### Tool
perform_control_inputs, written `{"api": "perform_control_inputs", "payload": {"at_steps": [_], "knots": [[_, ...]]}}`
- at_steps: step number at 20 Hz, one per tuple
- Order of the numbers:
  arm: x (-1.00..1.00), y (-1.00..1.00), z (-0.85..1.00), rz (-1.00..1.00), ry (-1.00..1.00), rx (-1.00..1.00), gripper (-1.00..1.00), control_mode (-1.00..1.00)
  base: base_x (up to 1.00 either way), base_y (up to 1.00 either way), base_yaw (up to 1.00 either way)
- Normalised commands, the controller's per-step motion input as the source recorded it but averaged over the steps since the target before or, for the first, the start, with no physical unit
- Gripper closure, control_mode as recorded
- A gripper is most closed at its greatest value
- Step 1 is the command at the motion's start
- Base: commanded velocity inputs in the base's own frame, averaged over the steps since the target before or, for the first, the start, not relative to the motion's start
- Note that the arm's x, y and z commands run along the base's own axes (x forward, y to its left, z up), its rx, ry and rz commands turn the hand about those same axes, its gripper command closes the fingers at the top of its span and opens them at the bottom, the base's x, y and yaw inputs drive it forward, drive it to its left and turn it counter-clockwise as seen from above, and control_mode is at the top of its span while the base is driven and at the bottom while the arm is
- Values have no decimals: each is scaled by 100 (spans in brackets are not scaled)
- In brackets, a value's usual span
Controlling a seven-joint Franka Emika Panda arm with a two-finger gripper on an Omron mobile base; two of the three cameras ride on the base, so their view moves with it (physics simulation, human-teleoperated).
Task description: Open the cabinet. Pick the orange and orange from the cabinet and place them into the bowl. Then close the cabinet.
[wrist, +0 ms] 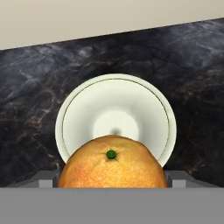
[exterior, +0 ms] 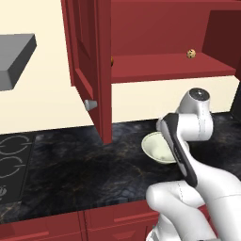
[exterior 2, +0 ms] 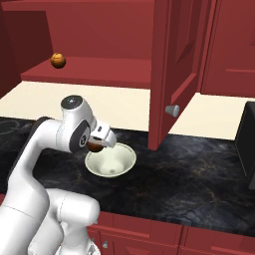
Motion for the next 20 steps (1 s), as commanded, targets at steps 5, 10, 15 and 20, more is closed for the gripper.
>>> {"api": "perform_control_inputs", "payload": {"at_steps": [5,10,15,20], "knots": [[8,0,-26,0,0,0,100,-100,0,0,0],[12,0,-22,0,0,0,100,-100,0,0,0],[13,0,-17,0,1,0,100,-100,0,0,0],[16,0,-6,0,2,0,100,-100,0,0,0]]}}
